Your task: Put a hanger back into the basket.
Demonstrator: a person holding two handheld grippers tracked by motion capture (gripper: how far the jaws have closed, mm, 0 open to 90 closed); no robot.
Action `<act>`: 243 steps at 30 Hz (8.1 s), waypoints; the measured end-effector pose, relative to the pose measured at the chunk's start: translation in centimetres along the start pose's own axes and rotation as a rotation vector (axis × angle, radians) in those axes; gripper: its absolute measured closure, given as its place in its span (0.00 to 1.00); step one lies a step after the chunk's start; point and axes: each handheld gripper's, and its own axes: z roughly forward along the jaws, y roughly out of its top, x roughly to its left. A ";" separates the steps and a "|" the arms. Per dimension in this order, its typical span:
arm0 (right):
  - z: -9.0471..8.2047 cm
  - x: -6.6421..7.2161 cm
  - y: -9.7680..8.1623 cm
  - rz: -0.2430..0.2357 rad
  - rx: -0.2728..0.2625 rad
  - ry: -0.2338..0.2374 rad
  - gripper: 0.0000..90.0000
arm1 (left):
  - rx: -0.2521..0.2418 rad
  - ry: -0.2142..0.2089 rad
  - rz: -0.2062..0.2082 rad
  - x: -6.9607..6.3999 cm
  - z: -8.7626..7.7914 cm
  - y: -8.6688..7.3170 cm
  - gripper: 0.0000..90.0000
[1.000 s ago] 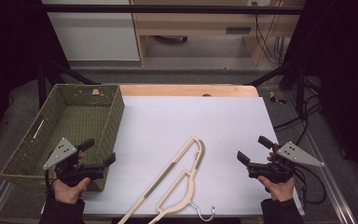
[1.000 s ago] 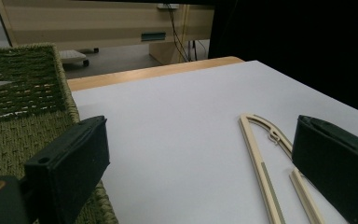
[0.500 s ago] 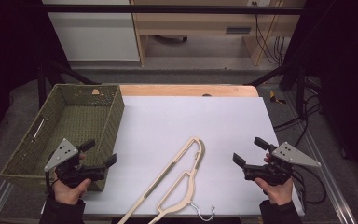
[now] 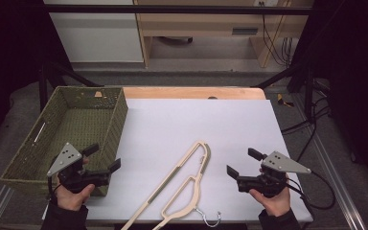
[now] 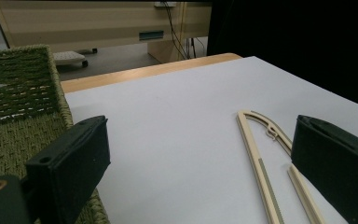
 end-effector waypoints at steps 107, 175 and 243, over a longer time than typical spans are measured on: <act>4.6 8.3 -6.9 -0.088 0.441 0.230 0.99 | 0.360 -0.299 0.216 -14.1 8.0 -4.6 0.09; 1.2 -1.2 -4.3 0.088 0.122 -0.012 0.33 | 0.520 -0.193 0.153 -15.4 8.5 -2.1 0.86; 0.7 -2.6 -4.3 0.062 0.073 -0.060 0.06 | 0.191 -0.076 0.135 4.2 -1.9 14.0 0.95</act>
